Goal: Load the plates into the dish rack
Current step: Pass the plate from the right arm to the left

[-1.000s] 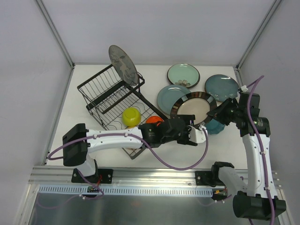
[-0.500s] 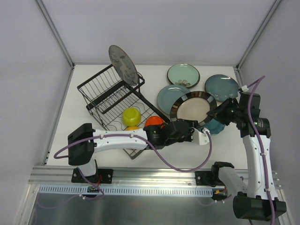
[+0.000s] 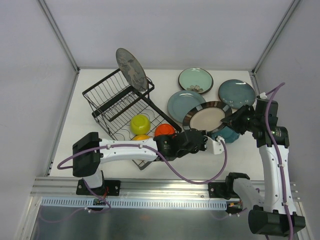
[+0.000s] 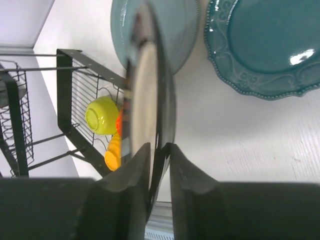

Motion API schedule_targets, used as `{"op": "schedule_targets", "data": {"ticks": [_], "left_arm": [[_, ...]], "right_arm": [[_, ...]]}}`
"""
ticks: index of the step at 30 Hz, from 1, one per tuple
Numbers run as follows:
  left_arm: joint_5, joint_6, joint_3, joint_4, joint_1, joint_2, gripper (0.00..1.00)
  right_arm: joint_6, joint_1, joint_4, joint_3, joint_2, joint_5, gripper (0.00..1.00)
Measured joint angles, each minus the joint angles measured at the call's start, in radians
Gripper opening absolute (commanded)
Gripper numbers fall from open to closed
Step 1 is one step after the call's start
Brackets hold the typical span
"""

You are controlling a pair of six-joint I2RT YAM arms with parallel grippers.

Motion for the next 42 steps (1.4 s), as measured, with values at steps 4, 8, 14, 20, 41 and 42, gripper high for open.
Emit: {"op": "schedule_targets", "data": {"ticks": [4,8,14,20,41,42], "left_arm": [[0.003,-0.07,-0.005,-0.004,0.0,-0.002,0.0],[0.0,-0.13,-0.032,-0.038,0.002,-0.009,0.0],[-0.015,-0.212,-0.07,-0.106,0.002,-0.037,0.0],[-0.054,-0.345,-0.072,-0.114,0.003,-0.116,0.0],[-0.274,-0.898,-0.035,-0.161,0.081,-0.452,0.0],[-0.285,-0.912,-0.03,-0.161,0.082,-0.458,0.0]], "right_arm": [[0.001,0.004,0.017,0.0,-0.008,-0.023,0.47],[-0.004,0.004,0.039,0.002,-0.016,-0.039,0.57],[-0.021,0.004,0.046,0.042,-0.016,-0.044,0.71],[-0.042,0.004,0.05,0.072,-0.053,-0.034,0.86],[-0.074,0.004,0.016,0.068,-0.129,0.103,0.88],[-0.075,0.004,0.016,0.066,-0.13,0.104,0.88]]}}
